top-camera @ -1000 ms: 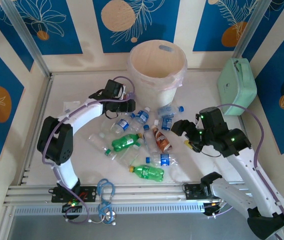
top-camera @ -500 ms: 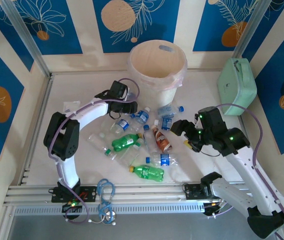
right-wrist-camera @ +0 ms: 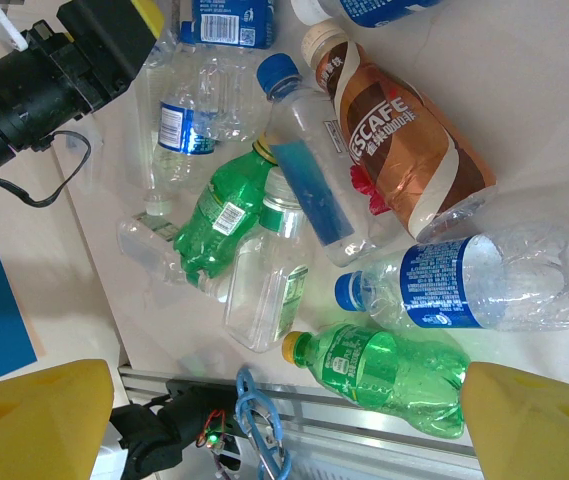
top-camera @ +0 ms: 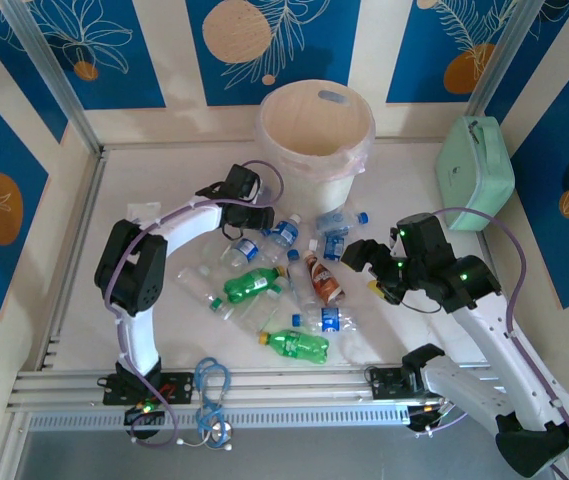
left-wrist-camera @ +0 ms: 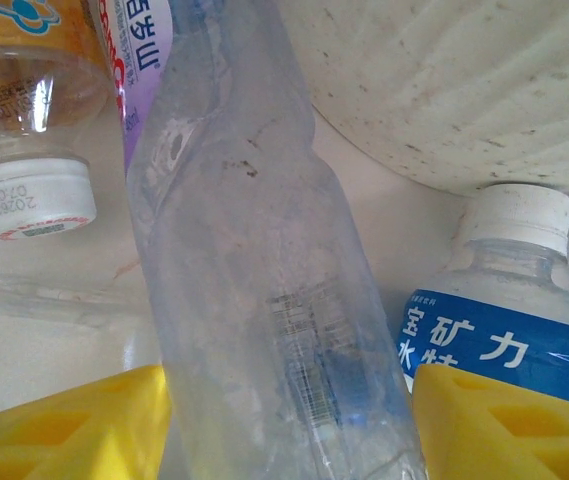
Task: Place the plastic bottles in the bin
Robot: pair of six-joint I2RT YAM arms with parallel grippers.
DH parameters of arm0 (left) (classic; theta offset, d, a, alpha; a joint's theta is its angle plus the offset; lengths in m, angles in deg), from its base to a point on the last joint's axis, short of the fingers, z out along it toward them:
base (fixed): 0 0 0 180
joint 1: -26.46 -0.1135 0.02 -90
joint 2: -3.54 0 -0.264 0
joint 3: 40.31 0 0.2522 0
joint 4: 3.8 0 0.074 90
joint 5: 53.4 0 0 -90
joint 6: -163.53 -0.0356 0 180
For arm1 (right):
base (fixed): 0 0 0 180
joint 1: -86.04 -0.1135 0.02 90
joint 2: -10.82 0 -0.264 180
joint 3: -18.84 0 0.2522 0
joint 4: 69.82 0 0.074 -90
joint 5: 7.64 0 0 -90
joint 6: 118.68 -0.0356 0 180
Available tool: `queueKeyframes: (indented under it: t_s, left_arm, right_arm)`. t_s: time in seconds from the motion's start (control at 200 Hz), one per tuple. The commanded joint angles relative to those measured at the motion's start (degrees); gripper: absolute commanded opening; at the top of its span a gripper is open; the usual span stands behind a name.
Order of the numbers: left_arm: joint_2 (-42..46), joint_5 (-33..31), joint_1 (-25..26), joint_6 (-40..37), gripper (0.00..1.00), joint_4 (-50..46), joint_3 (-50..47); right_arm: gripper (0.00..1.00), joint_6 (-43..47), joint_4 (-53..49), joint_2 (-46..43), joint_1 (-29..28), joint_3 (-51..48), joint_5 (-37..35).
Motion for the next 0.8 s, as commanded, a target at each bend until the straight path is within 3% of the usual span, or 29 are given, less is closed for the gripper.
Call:
queueKeyframes:
  t_s: [0.0,0.41,0.795]
  left_arm:
    - [-0.95,-0.75,0.52,-0.56,0.6,0.34,1.14]
    - [2.7,-1.37,0.61,0.09,0.48,-0.16,-1.76]
    - [23.85,0.5,0.63,0.52,0.47,-2.9,-13.22]
  right_arm:
    - [0.9,-0.7,0.09,-0.51,-0.34,-0.21,-0.47]
    - [0.9,-0.29,-0.73,-0.52,-0.13,1.76,-1.04]
    - [0.9,0.92,0.86,1.81,0.12,8.14,0.42]
